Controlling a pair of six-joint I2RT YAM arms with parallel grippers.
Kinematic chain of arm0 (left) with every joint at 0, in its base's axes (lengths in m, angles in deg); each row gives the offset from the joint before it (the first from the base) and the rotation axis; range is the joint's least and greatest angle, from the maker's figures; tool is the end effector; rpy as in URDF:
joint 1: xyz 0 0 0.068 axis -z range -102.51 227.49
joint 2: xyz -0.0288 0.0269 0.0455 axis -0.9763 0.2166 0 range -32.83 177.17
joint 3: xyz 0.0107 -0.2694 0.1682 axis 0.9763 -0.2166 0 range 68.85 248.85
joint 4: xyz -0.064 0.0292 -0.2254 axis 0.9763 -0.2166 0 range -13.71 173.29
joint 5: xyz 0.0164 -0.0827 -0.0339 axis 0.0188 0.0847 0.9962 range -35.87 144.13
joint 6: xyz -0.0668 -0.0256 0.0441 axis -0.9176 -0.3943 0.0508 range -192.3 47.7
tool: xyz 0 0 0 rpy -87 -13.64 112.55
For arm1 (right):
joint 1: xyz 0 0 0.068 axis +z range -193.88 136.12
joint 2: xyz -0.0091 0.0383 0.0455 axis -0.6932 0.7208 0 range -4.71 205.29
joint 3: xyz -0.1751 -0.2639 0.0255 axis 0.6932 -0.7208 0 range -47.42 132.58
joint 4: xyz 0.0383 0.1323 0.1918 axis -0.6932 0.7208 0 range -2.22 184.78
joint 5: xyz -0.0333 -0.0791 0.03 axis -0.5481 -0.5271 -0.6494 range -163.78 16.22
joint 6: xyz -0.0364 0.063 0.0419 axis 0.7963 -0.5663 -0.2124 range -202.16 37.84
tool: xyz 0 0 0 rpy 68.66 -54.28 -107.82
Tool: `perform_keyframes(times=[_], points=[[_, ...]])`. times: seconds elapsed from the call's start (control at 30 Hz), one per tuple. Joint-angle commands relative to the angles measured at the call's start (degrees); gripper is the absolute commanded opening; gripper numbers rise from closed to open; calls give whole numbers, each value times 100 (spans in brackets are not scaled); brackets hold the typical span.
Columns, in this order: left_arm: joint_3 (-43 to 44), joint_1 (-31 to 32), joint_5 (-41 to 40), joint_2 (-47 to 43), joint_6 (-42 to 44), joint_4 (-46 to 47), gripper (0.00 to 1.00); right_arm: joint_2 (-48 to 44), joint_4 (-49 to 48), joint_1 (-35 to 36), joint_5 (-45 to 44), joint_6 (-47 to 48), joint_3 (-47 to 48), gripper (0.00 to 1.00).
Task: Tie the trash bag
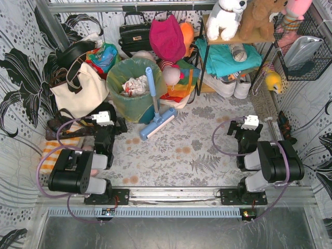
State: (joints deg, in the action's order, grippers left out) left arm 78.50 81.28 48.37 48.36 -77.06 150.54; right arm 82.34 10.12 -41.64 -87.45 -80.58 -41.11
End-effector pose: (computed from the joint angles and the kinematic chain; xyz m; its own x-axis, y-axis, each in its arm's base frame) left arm 0.2451 -0.0088 0.2214 -0.0716 -0.0779 -0.9944 -0.0402 0.9964 -0.0752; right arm 0.2441 -0.0079 0.2102 -0.0590 -0.0292 -0.9978 0.1962 0.9797 -0.0403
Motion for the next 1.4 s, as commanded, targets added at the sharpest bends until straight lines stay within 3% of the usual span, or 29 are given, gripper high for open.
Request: perform_keyframes(times=[0.0,0.3,0.5,0.67,0.83,1.03,1.37], points=[[-213,128,-14,-557,203,352,98,-387,-314,31,201,135,-73,97],[45,774,-523,-1890,407,-1660,98,-1677,1667,31,1078,152,263,97],[179,926,-589,-2964,51,-2856,98,-2486,3110,31,2014,167,704,97],[698,1022,-1053,-3584,-197,-4093,98,-2988,4015,40,3391,-288,1271,97],[1583,1027,-1114,-3951,-379,-5438,98,-3252,4880,110,3876,-693,1969,97],[2561,1027,-1353,-4053,-399,-7030,98,-3075,5221,532,4376,-852,2937,97],[2915,1018,-989,-3876,-697,-7348,98,-1928,5394,1592,4346,-776,4959,97]])
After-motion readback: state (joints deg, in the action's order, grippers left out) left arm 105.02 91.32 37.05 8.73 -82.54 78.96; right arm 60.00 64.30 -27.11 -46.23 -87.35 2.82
